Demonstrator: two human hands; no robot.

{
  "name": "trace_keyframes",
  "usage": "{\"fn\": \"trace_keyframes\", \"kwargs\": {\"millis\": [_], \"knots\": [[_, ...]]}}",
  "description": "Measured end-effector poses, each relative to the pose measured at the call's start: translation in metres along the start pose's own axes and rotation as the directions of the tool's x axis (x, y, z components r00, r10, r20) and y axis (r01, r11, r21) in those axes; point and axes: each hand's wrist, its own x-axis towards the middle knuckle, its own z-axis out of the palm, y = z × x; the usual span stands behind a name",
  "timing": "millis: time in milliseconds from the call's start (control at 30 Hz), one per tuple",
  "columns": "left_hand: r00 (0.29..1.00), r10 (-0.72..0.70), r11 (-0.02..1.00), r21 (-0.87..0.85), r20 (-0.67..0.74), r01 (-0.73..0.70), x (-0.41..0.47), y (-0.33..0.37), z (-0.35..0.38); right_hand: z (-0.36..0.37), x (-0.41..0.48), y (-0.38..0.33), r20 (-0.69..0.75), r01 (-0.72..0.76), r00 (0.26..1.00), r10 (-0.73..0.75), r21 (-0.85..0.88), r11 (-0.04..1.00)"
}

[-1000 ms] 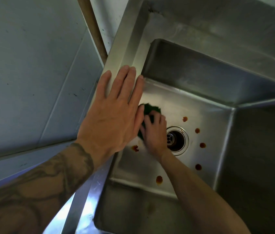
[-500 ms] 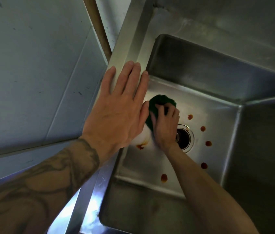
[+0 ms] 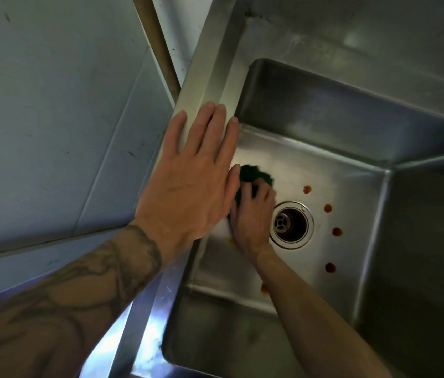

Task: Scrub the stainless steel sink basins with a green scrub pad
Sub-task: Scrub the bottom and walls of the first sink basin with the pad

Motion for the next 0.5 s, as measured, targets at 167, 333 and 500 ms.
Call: {"fn": "trace_keyframes", "kwargs": {"millis": [167, 333, 500], "knots": [[1.0, -0.004, 1.0, 0.007, 0.006, 0.004, 0.001, 0.0, -0.003, -0.011, -0.045, 0.037, 0.199, 0.485, 0.852, -0.484, 0.05, 0.873], [0.999, -0.007, 1.0, 0.022, 0.032, 0.006, -0.002, 0.001, -0.004, -0.006, -0.001, 0.026, 0.029, 0.067, 0.997, -0.066, -0.041, 0.997], [0.999, -0.012, 1.0, 0.027, 0.053, 0.011, -0.001, 0.001, -0.007, -0.007, -0.05, 0.022, 0.125, 0.386, 0.915, -0.384, 0.013, 0.923]]}}
